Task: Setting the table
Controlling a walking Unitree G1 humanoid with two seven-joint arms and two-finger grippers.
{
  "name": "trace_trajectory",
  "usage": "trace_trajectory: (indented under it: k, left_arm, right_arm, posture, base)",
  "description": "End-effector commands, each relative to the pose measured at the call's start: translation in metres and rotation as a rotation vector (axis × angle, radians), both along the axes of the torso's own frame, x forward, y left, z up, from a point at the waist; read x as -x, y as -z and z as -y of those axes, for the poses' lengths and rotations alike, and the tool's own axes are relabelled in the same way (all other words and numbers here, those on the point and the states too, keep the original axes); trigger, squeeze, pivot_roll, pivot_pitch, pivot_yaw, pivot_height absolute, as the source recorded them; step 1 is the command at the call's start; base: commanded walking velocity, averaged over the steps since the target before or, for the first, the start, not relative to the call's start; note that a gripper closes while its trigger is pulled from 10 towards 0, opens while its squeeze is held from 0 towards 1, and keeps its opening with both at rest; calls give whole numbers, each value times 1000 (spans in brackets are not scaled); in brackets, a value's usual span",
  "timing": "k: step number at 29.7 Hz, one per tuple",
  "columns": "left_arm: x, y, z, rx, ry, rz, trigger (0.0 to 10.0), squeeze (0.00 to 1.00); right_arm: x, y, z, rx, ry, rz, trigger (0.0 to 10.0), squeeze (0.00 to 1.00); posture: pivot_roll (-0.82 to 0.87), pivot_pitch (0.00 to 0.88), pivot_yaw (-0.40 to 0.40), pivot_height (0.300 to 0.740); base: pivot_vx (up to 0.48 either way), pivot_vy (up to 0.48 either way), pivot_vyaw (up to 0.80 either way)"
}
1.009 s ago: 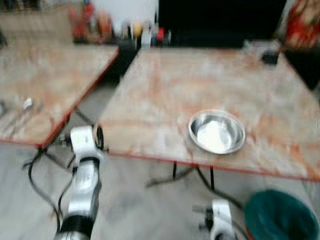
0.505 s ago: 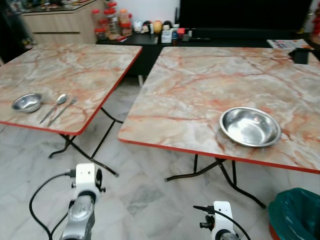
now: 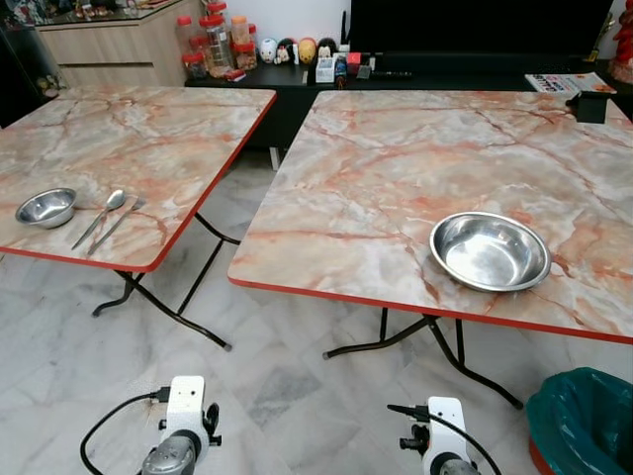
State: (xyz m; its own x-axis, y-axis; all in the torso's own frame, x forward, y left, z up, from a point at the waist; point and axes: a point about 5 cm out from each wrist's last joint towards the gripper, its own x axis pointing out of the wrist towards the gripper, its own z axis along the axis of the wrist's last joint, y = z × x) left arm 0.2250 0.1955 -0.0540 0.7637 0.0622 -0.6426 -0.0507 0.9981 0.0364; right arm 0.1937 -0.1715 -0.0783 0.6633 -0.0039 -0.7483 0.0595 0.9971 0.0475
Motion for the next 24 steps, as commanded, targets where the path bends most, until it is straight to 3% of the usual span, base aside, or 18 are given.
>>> trace_trajectory:
  k: [1,4,9,17,24]
  left_arm:
    - [6,6,1,0,7,-58,10000,0]
    - [11,10,2,9,-1,-92,10000,0]
    - [16,15,6,9,7,-140,10000,0]
    - [26,21,8,12,8,-185,10000,0]
    - [26,22,9,21,-4,-186,10000,0]
  right_arm:
    - [-1,0,-1,-6,13,-1,10000,0]
    - [-1,0,1,-5,32,-7,10000,0]
    - [0,0,7,30,58,-27,10000,0]
    - [-3,-2,12,41,53,-5,10000,0]
    - [-2,-2,18,41,67,-13,10000,0]
  posture:
    - [10,0,71,714]
    - [-7,0,74,714]
    - [-6,0,71,714]
    - [-52,0,68,714]
    - [-59,0,64,714]
  base:
    - [0,289,0]
    - [0,362,0]
    - [0,430,-681]
    - [0,457,0]
    - [0,478,-109]
